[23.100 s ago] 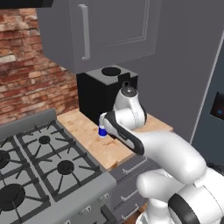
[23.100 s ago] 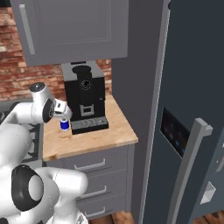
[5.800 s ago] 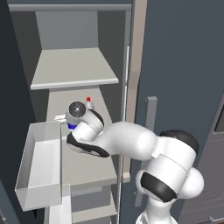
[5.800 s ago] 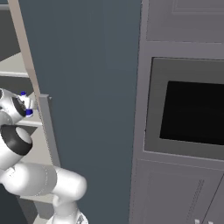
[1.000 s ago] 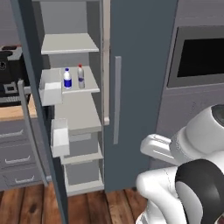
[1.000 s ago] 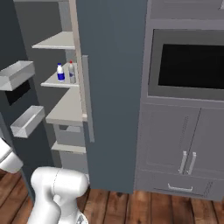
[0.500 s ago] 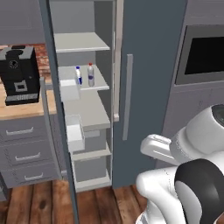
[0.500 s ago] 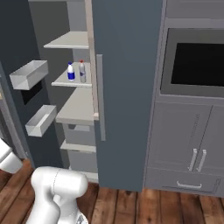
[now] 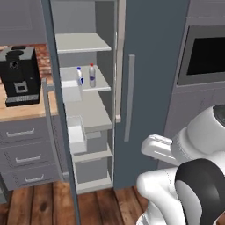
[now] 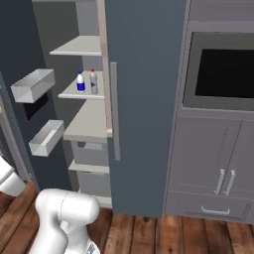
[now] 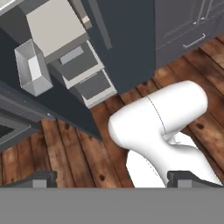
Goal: Take the bottled waters from the counter and place them in the freezer to freeze. Close the freezer door after placing the bottles.
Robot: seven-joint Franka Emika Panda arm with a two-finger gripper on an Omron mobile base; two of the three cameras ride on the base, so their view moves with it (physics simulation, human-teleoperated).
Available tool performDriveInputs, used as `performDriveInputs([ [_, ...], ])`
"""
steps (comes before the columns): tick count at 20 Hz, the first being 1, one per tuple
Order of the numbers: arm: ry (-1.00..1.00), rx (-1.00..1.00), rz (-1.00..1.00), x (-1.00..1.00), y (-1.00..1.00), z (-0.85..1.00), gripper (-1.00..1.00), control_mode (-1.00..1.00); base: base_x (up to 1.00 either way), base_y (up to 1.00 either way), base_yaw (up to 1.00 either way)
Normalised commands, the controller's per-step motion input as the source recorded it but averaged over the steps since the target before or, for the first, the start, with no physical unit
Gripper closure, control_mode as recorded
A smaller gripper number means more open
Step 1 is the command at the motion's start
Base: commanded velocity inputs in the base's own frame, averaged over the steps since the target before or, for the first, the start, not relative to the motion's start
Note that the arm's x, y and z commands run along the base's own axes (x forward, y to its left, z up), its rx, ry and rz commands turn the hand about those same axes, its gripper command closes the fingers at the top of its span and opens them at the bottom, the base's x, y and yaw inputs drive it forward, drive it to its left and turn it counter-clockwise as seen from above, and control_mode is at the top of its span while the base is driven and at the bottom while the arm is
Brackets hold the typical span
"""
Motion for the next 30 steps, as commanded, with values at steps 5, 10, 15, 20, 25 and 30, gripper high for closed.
performDriveInputs([
  [5, 0.0, 0.0, 0.0, 0.0, 0.0, 0.0, -1.0, 1.0, 0.22, 0.3, -0.04],
  [10, 0.0, -0.01, 0.0, -0.02, 0.06, 0.0, -1.0, -1.0, 0.11, 0.24, -0.02],
  [15, -0.1, -0.09, 0.0, -0.17, 0.32, 0.01, -1.0, -1.0, 0.0, 0.0, 0.0],
  [20, -0.19, -0.15, 0.0, -0.4, 0.37, 0.1, -1.0, -1.0, 0.0, 0.0, 0.0],
  [25, -0.38, -0.38, 0.0, -0.3, 0.59, 0.32, -1.0, -1.0, 0.0, 0.0, 0.0],
  [30, -0.4, -0.41, -0.12, 0.22, 0.74, 0.34, -1.0, -1.0, 0.0, 0.0, 0.0],
])
